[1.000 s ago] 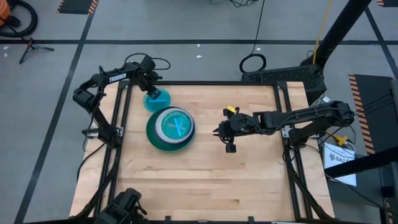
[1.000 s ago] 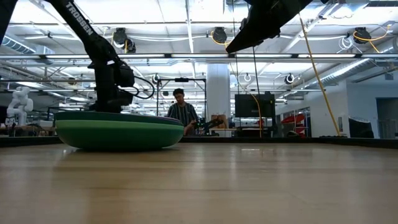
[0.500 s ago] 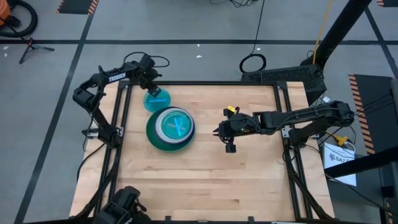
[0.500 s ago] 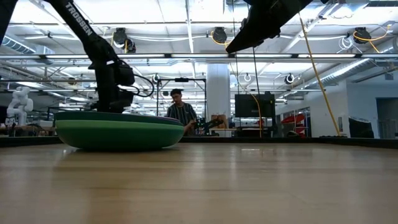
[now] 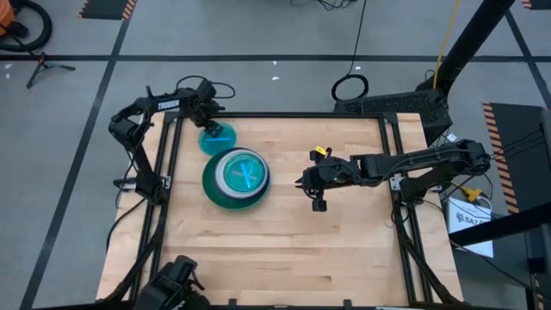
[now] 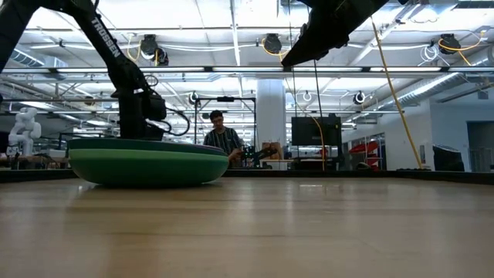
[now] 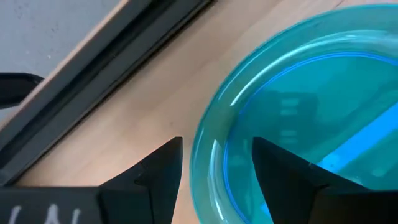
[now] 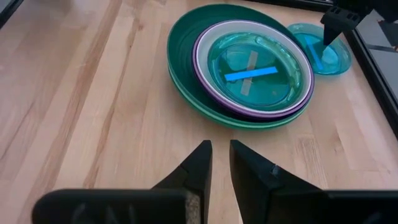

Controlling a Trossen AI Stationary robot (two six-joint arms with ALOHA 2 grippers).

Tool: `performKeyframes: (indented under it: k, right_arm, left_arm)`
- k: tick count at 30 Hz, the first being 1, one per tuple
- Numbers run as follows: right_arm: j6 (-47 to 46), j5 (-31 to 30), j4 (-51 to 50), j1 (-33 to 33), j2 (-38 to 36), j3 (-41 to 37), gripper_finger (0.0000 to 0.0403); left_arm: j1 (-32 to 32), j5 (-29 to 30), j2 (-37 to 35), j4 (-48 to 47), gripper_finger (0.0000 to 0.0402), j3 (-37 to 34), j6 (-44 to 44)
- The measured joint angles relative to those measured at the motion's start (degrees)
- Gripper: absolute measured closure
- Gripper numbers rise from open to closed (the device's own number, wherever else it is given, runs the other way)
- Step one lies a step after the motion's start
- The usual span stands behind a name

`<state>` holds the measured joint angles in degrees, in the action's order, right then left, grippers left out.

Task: Stack plastic plates
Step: Stack the blue plate on top of the blue plate

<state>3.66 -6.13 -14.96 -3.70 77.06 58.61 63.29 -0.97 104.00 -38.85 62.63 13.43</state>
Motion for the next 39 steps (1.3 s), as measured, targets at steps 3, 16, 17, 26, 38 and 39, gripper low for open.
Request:
performKeyframes:
  k: [3, 16, 17, 26, 38, 39]
  right_arm:
    - [0.0, 0.0, -0.02, 0.0, 0.0, 0.0, 0.0353]
    - [-0.02, 0.0, -0.22, -0.02, 0.36, 0.0, 0.0353]
    - [-0.02, 0.0, -0.2, -0.02, 0.62, -0.02, 0.0353]
    - [-0.02, 0.0, -0.22, -0.02, 0.98, -0.07, 0.0353]
    - [-0.02, 0.0, -0.21, -0.02, 0.98, -0.07, 0.0353]
    - [-0.02, 0.0, -0.2, -0.02, 0.98, -0.07, 0.0353]
  left_arm:
    - [0.02, -0.02, 0.55, 0.02, 0.0202, 0.0, 0.0]
    - [0.04, 0.0, 0.58, 0.04, 0.0265, 0.02, 0.45]
    - [0.05, 0.03, 0.58, 0.04, 0.0274, 0.02, 0.44]
    - [0.02, 0.02, 0.6, 0.17, 0.0322, 0.02, 0.46]
    - [0.02, 0.02, 0.56, 1.7, 0.0387, 0.04, 0.41]
    - [0.02, 0.02, 0.55, 1.7, 0.0391, 0.04, 0.39]
